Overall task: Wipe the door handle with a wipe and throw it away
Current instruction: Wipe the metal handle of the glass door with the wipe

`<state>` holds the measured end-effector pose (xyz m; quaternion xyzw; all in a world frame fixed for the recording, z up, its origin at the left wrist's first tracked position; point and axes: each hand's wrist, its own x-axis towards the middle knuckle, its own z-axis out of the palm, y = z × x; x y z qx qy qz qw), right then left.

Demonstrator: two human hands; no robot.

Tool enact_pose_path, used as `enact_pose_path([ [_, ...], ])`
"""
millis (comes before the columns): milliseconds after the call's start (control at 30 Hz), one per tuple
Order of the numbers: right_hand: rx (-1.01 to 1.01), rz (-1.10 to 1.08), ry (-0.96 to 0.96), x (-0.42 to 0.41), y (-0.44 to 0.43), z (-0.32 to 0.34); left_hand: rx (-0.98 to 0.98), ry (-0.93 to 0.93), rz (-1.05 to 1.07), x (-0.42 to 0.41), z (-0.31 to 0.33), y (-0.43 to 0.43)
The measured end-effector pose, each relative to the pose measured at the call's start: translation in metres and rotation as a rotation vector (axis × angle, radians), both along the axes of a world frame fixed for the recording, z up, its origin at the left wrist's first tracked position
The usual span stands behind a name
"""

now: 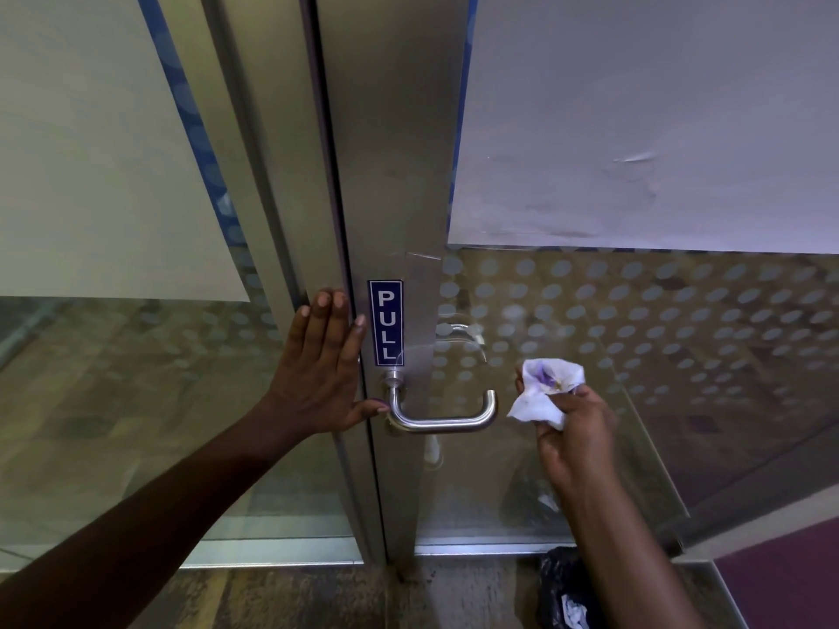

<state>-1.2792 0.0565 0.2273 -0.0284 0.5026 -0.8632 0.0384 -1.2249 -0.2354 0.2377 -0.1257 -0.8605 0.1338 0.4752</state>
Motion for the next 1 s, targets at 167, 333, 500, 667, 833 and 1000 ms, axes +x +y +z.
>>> enact_pose_path([
  [167, -0.047, -0.133, -0.128, 0.004, -0.013, 0.007, 0.005, 0.007, -0.008, -0.001, -0.001, 0.0],
  [333, -0.055, 0.031, -0.195, 0.01, -0.015, 0.019, -0.007, 0.003, -0.005, 0.0, 0.0, 0.0],
  [500, 0.188, 0.02, -0.104, 0.015, -0.014, 0.009, 0.002, 0.003, 0.003, -0.001, -0.002, 0.0],
  [667, 0.665, -0.069, 0.144, 0.015, -0.015, -0.008, 0.003, -0.003, 0.015, -0.001, -0.005, -0.001],
  [833, 1.069, -0.459, 0.195, 0.012, -0.027, -0.016, 0.008, -0.002, 0.011, -0.001, -0.004, 0.0],
  [1000, 1.118, -0.489, 0.352, 0.023, -0.032, -0.009, 0.001, -0.008, 0.02, 0.0, -0.004, -0.001],
])
